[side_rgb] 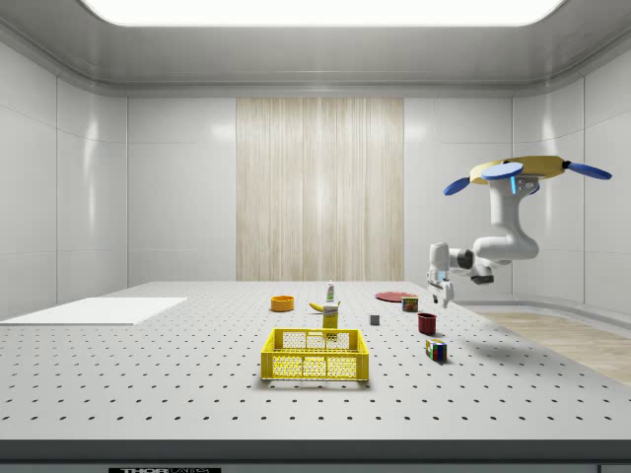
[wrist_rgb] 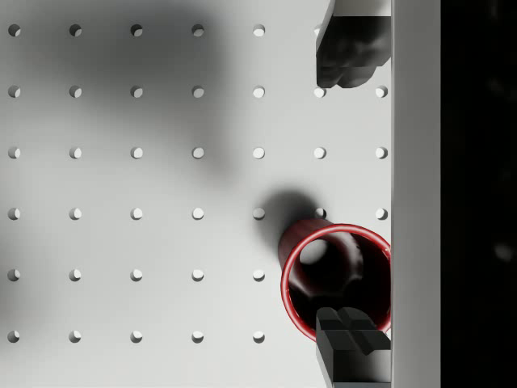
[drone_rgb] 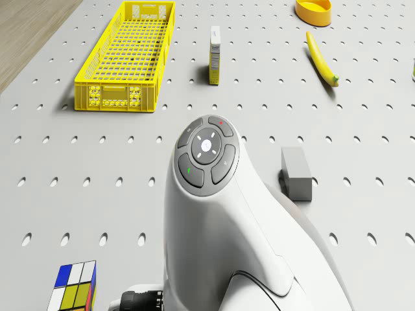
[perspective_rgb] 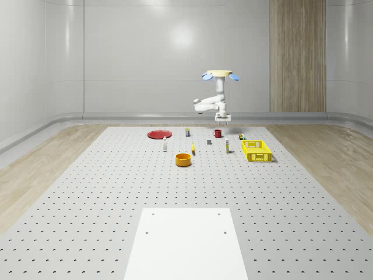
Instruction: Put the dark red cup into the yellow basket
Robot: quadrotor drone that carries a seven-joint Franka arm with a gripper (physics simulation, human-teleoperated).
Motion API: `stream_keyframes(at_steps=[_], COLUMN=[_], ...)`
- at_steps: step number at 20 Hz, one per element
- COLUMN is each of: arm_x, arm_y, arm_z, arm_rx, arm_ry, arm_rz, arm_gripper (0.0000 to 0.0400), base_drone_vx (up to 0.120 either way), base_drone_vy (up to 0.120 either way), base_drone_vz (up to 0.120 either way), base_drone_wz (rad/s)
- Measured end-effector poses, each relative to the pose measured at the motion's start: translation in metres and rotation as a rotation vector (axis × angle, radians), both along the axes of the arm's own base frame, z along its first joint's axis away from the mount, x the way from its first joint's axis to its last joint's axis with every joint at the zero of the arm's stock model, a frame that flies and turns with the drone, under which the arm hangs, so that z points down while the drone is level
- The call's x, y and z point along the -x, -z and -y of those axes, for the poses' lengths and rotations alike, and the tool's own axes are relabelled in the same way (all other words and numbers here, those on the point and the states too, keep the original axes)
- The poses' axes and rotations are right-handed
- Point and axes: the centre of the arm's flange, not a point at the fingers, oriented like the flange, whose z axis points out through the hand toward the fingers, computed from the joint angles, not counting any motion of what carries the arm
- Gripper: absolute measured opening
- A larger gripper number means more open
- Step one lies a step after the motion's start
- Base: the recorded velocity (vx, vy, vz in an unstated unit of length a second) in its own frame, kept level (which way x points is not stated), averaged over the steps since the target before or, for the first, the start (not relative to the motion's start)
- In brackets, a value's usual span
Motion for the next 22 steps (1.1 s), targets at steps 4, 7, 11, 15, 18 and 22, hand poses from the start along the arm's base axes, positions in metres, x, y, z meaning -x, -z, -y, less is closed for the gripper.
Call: stream_keyframes(at_steps=[4, 7, 11, 15, 18, 22], arm_x=[0.0, 0.0, 0.0, 0.0, 0.0, 0.0], arm_y=[0.0, 0.0, 0.0, 0.0, 0.0, -0.0068], arm_z=[0.0, 0.0, 0.0, 0.0, 0.0, 0.0], arm_rx=[0.0, 0.0, 0.0, 0.0, 0.0, 0.0], arm_ry=[0.0, 0.0, 0.0, 0.0, 0.0, 0.0], arm_rz=[0.0, 0.0, 0.0, 0.0, 0.0, 0.0], arm_gripper=[0.04, 0.04, 0.04, 0.04, 0.04, 0.04], base_drone_vx=[0.12, 0.013, 0.0, 0.01, 0.067, 0.0], base_drone_vy=[0.0, 0.0, -0.03, -0.06, 0.0, 0.0], base_drone_vz=[0.0, -0.107, -0.12, -0.08, 0.0, 0.0], base_drone_wz=[0.0, 0.0, 0.0, 0.0, 0.0, 0.0])
